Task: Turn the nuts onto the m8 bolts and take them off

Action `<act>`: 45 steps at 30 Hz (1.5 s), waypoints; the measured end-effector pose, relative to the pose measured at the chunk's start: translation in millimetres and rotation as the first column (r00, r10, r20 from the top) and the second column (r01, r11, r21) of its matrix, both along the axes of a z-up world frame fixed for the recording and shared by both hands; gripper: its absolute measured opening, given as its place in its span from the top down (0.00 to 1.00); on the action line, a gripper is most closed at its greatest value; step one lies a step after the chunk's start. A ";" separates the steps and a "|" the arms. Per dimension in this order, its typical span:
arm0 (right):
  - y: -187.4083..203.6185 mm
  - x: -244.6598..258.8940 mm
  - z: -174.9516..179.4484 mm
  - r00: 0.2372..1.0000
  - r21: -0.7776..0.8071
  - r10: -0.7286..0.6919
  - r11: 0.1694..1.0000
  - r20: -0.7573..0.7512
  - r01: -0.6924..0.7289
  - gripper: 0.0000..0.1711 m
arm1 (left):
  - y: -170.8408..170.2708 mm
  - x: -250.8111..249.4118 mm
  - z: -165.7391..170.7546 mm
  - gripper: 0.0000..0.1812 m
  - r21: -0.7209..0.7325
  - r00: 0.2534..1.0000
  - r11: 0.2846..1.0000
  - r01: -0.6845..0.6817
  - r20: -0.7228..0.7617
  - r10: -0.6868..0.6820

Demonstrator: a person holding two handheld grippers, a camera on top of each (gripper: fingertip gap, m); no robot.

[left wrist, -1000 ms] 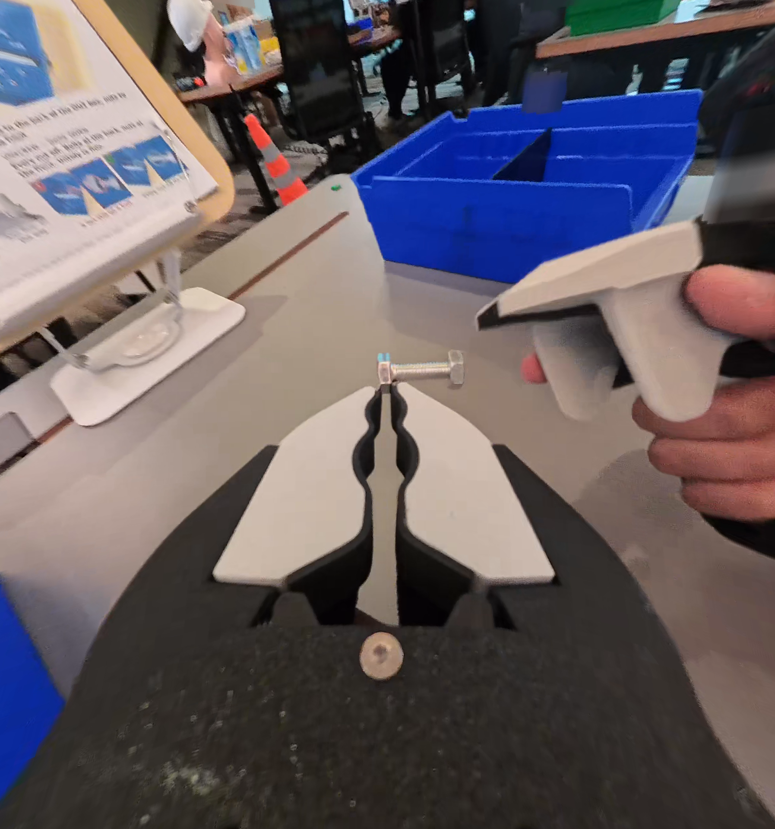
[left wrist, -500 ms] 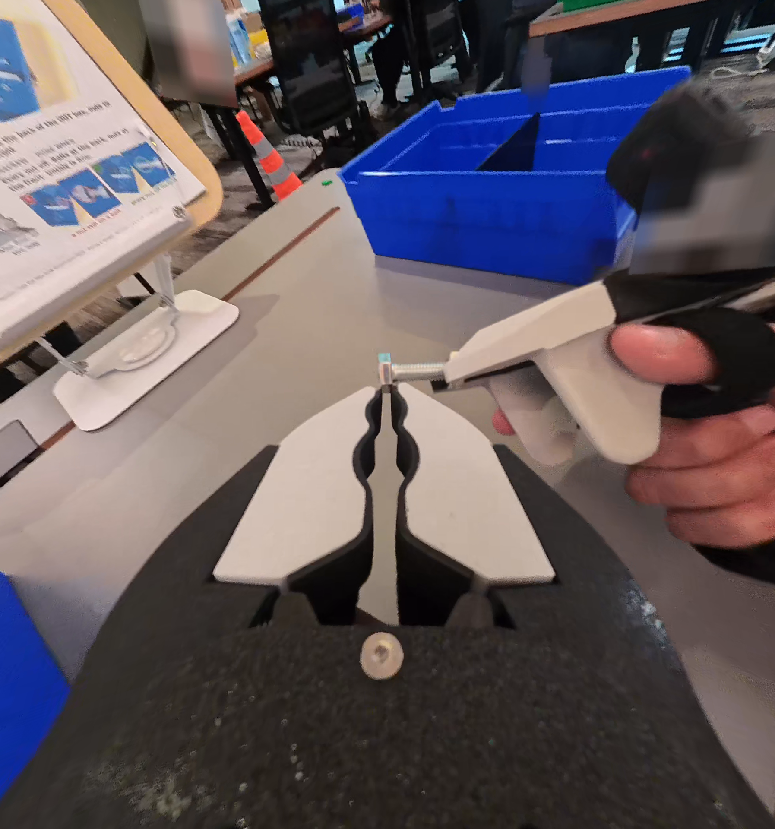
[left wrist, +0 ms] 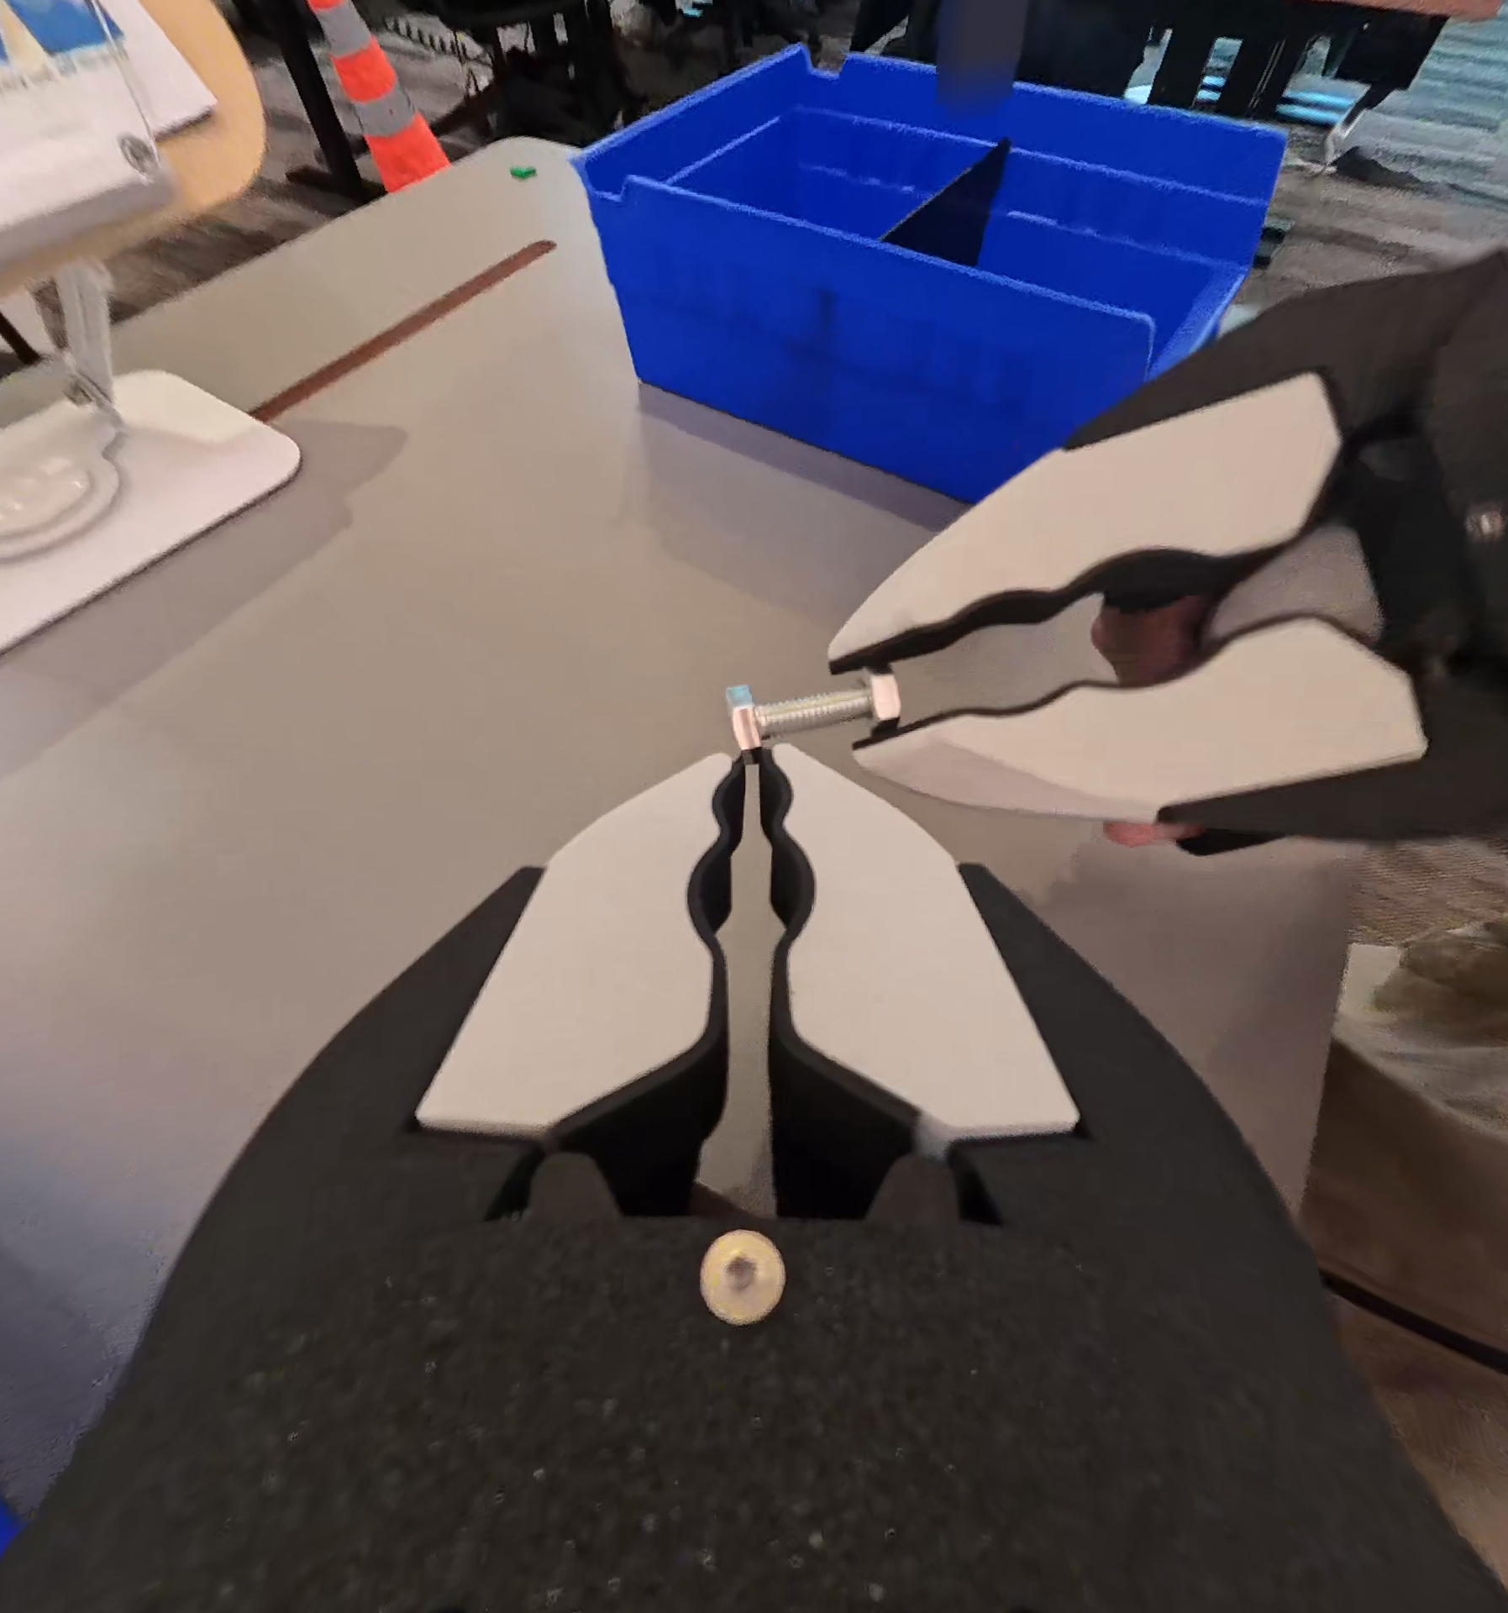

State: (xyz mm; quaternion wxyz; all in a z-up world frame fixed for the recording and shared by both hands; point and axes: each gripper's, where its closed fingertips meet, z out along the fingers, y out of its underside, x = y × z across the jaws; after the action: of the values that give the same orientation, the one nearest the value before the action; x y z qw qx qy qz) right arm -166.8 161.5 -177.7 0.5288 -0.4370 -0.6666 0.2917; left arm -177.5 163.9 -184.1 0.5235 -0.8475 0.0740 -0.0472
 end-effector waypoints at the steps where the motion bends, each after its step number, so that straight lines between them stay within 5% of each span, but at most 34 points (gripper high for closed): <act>1: 0.2 -0.7 -0.3 1.000 0.132 -0.011 0.991 0.003 0.010 0.91 | 0.1 -0.3 -0.8 0.98 -0.012 0.999 1.000 -0.002 0.037 0.002; 4: 0.0 -3.3 -2.4 0.999 0.464 -0.048 0.885 0.000 0.042 0.91 | -0.1 -2.9 -5.5 0.98 -0.057 0.994 0.998 0.003 0.113 0.004; 7: 0.0 -5.0 -0.9 0.996 0.747 -0.074 0.660 -0.043 0.081 0.91 | -0.1 -3.5 -10.2 1.00 -0.106 0.985 0.994 0.011 0.170 0.007; 9: -4.0 -6.0 -3.7 0.998 0.797 -0.054 0.601 -0.044 0.067 0.91 | 0.3 -4.8 -12.7 1.00 -0.126 0.981 0.992 0.023 0.196 0.002; 18: -2.7 -0.8 4.7 0.998 0.589 0.017 0.808 -0.059 0.021 0.91 | 0.1 -4.6 -7.1 1.00 -0.024 0.997 0.999 0.036 0.063 -0.035; 24: -5.5 1.8 5.8 0.998 0.545 0.043 0.838 -0.045 -0.011 0.91 | -5.9 -3.5 -0.7 0.99 0.032 0.995 0.997 0.075 0.070 -0.077; 32: -16.8 7.2 15.2 0.988 0.331 0.141 0.937 -0.065 -0.112 0.91 | -19.7 -3.2 3.0 0.81 0.052 0.982 0.980 0.190 -0.018 -0.189; 45: -48.4 21.9 22.6 0.890 0.045 0.450 0.893 -0.069 -0.448 0.91 | -55.7 31.6 26.0 0.83 0.155 0.786 0.782 0.604 0.044 -0.616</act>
State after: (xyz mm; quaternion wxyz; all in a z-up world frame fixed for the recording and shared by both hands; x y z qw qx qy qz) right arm -144.9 113.0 -155.1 0.4787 -0.2519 -0.7325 0.4134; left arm -145.9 108.3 -158.1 0.5378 -0.7382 0.3230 -0.2480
